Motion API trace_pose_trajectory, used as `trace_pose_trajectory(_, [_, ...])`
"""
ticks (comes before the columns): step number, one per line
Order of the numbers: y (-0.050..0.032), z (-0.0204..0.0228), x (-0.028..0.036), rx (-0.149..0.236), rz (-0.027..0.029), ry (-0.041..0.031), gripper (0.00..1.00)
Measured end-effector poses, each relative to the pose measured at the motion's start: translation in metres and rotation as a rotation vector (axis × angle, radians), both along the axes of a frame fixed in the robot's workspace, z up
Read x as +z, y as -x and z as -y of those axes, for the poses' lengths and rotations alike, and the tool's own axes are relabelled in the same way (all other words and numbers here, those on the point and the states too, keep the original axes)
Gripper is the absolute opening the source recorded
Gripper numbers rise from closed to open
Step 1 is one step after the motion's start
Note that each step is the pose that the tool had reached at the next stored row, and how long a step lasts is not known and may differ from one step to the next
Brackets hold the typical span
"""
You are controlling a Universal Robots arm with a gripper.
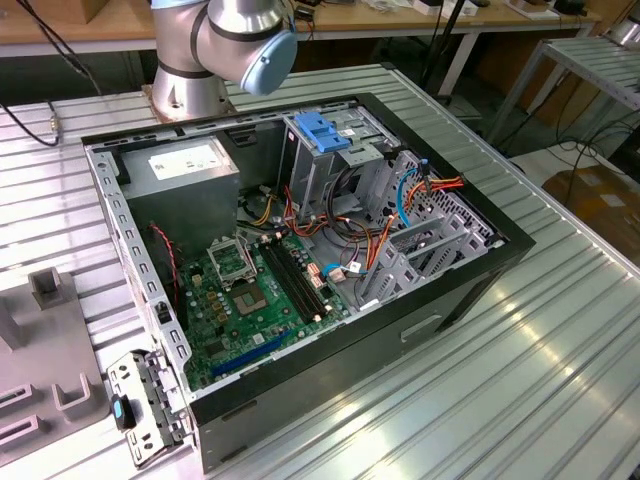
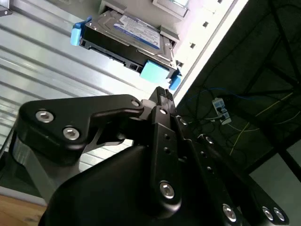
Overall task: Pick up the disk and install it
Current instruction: 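Reach for the disk, then pick up the disk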
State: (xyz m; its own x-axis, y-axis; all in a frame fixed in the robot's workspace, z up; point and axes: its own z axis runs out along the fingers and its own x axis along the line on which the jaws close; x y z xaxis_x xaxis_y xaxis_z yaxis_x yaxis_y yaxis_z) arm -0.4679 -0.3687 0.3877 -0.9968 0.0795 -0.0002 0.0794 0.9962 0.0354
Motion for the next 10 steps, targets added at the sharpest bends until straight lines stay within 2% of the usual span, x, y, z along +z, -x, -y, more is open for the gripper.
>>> trace_pose_trajectory(2, [0.0076, 0.0, -0.0002, 0.0, -0.0007, 0.0, 0.11])
trace_pose_trajectory(3, [0.0155, 0.0, -0.0005, 0.0, -0.0011, -0.0001, 0.11])
trace_pose_trajectory(4, [0.0184, 0.0, -0.0006, 0.0, -0.0013, -0.0001, 0.11])
trace_pose_trajectory(10, [0.0241, 0.0, -0.0007, 0.0, -0.0018, 0.0, 0.11])
